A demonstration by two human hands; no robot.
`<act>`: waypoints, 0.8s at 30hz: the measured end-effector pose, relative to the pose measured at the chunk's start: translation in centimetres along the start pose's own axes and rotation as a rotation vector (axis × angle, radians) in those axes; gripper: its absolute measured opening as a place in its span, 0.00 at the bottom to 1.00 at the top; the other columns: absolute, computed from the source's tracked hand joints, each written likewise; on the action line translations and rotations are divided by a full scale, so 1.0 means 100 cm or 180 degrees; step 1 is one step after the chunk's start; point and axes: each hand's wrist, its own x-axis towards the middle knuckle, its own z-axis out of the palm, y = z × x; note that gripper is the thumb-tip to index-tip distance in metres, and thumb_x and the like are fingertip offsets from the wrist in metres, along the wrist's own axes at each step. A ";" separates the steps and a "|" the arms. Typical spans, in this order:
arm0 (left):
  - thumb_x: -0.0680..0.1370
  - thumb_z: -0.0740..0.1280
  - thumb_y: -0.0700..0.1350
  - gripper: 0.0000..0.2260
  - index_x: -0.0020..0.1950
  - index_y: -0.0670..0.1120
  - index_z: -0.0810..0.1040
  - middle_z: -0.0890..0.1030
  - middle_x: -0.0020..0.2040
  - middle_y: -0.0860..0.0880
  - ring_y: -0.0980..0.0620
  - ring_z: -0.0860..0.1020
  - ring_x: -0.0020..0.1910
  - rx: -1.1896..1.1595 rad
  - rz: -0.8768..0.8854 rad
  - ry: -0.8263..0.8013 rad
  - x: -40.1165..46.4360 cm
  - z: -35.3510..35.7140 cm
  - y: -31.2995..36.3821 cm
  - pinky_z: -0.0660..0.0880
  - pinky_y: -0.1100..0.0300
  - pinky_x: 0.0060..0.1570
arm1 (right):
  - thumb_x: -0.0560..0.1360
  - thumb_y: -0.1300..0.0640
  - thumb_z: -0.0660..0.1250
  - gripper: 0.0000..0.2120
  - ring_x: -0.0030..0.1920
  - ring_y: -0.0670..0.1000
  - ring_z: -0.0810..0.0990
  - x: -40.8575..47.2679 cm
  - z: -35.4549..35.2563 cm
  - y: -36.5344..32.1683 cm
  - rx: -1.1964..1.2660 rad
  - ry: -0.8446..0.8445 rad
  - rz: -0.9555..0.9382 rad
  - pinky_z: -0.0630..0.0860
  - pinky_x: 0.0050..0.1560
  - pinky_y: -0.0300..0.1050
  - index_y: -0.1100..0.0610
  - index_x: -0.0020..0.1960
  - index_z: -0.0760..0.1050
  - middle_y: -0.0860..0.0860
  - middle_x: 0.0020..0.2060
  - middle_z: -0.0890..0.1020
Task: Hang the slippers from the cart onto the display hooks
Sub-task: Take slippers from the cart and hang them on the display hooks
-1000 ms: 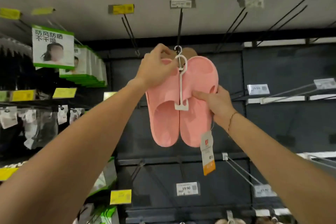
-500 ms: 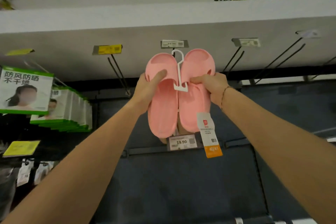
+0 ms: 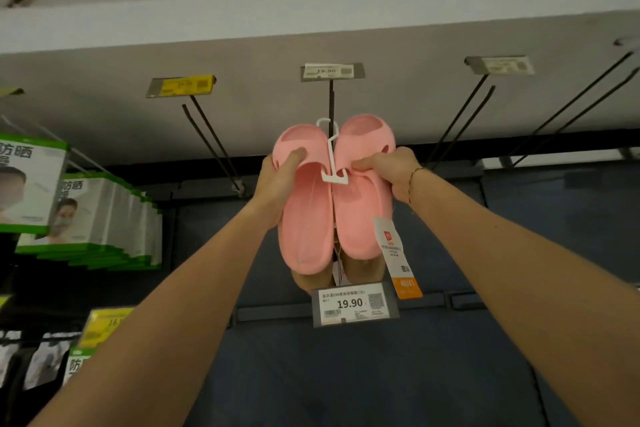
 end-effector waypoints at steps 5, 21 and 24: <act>0.82 0.63 0.57 0.32 0.82 0.56 0.52 0.66 0.75 0.48 0.45 0.71 0.69 0.0329 -0.0063 0.0113 0.011 -0.007 -0.051 0.73 0.45 0.65 | 0.61 0.54 0.83 0.36 0.53 0.58 0.81 0.017 0.014 0.045 -0.0217 -0.0142 0.0195 0.80 0.56 0.59 0.60 0.64 0.72 0.57 0.55 0.80; 0.84 0.49 0.60 0.23 0.63 0.47 0.76 0.79 0.61 0.45 0.43 0.76 0.55 0.3082 -0.0264 -0.0333 -0.042 -0.038 -0.065 0.71 0.52 0.53 | 0.77 0.41 0.63 0.34 0.72 0.64 0.62 -0.034 0.017 0.041 -0.3145 0.0688 -0.0374 0.62 0.69 0.58 0.61 0.74 0.62 0.62 0.72 0.63; 0.83 0.56 0.54 0.16 0.50 0.45 0.77 0.78 0.47 0.47 0.45 0.76 0.46 0.3614 -0.0018 -0.0266 -0.077 -0.058 -0.021 0.69 0.56 0.44 | 0.72 0.42 0.65 0.27 0.62 0.64 0.73 -0.073 0.043 0.008 -0.3492 -0.0059 -0.0987 0.71 0.56 0.53 0.62 0.61 0.74 0.63 0.60 0.75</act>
